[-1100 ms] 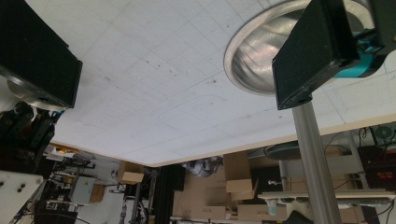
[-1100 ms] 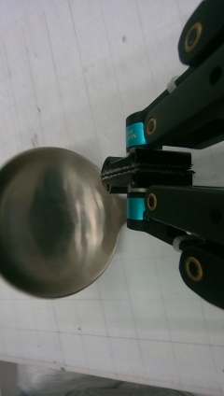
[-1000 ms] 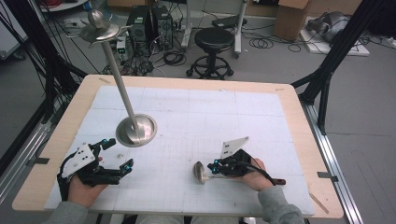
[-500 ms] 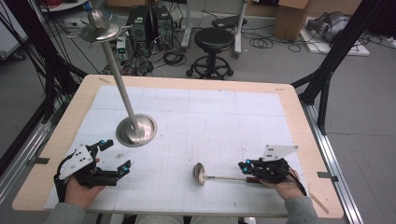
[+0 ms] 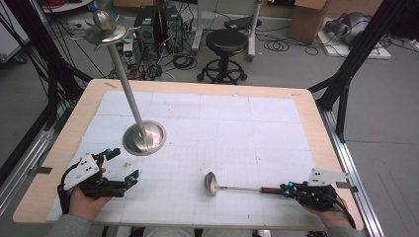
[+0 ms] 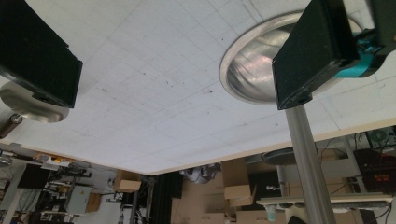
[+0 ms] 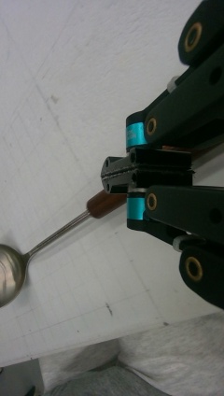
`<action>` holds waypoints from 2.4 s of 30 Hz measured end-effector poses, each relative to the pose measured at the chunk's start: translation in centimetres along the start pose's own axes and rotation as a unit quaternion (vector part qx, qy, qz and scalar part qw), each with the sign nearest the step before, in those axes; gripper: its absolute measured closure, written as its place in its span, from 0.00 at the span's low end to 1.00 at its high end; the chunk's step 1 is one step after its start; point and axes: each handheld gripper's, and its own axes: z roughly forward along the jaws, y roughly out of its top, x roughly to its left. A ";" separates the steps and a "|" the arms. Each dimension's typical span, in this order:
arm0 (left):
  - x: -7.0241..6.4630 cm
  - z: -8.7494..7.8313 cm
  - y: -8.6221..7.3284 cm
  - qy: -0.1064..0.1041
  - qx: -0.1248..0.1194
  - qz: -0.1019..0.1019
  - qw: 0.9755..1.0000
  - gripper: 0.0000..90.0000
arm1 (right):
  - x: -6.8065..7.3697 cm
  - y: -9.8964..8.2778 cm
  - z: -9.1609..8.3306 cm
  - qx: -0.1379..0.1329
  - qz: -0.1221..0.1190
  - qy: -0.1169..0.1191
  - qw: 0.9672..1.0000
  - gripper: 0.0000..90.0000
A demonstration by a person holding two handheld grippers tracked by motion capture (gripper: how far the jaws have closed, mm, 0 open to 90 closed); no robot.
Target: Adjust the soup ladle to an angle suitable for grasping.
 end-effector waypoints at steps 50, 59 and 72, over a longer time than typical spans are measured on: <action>0.0 0.2 -0.4 0.009 0.017 0.008 1.000 0.02 | -2.9 -0.9 2.0 0.053 0.000 -0.035 0.998 1.00; 0.1 0.0 -0.4 0.012 0.017 0.008 1.000 0.02 | -3.4 0.0 3.0 0.056 0.010 -0.046 0.997 1.00; 0.1 -0.6 -0.6 0.021 0.017 0.002 1.000 0.02 | -4.5 2.0 5.7 0.056 0.012 -0.048 0.997 1.00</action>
